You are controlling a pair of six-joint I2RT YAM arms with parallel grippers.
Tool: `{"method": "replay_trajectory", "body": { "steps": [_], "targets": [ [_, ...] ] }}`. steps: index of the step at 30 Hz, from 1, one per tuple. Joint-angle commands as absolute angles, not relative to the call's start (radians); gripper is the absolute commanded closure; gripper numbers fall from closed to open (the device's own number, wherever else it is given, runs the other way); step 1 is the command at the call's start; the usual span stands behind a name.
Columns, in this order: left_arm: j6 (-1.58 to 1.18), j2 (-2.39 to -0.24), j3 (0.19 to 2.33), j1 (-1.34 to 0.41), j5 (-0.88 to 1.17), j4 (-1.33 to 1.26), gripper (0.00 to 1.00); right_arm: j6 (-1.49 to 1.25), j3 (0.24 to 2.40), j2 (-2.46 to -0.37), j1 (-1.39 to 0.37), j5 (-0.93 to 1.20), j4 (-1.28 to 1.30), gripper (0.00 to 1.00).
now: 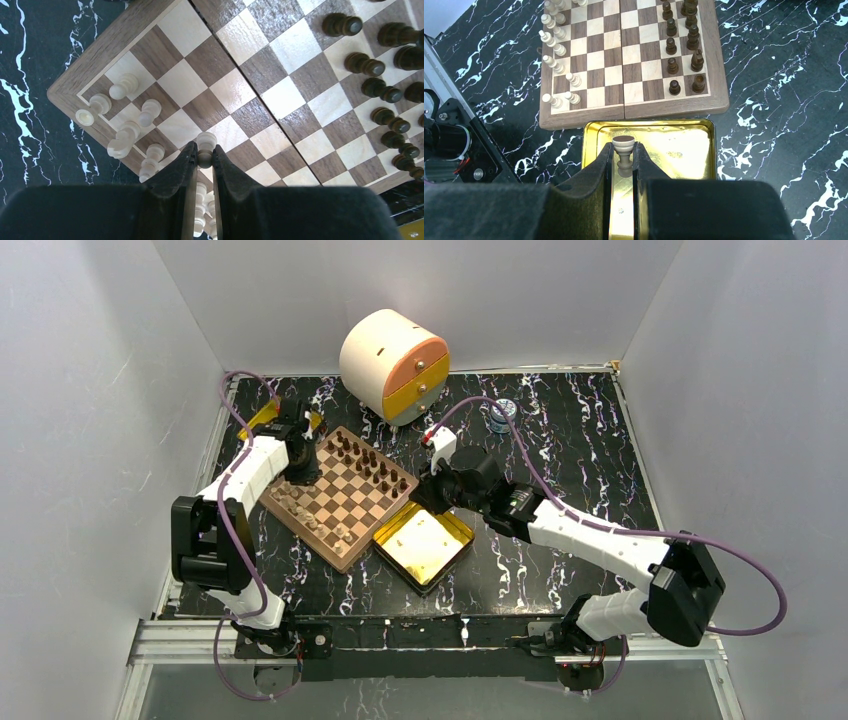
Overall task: Set up the chess pieces on the board
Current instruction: Place the chess piece on the chessboard.
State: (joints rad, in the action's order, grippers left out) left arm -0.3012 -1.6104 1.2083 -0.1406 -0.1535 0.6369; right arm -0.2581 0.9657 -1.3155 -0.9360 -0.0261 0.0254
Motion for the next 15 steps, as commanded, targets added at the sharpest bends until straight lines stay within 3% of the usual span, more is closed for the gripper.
{"method": "replay_trajectory", "body": {
  "steps": [1,15],
  "targets": [
    [-0.273,-1.592,1.190,-0.128,-0.169,0.652,0.98,-0.246,1.001,-1.321,-0.931,-0.023,-0.023,0.91],
    [-0.244,-1.587,1.140,-0.083,-0.166,0.637,0.98,-0.247,1.015,-1.336,-0.933,-0.017,-0.020,0.91]
  ]
}}
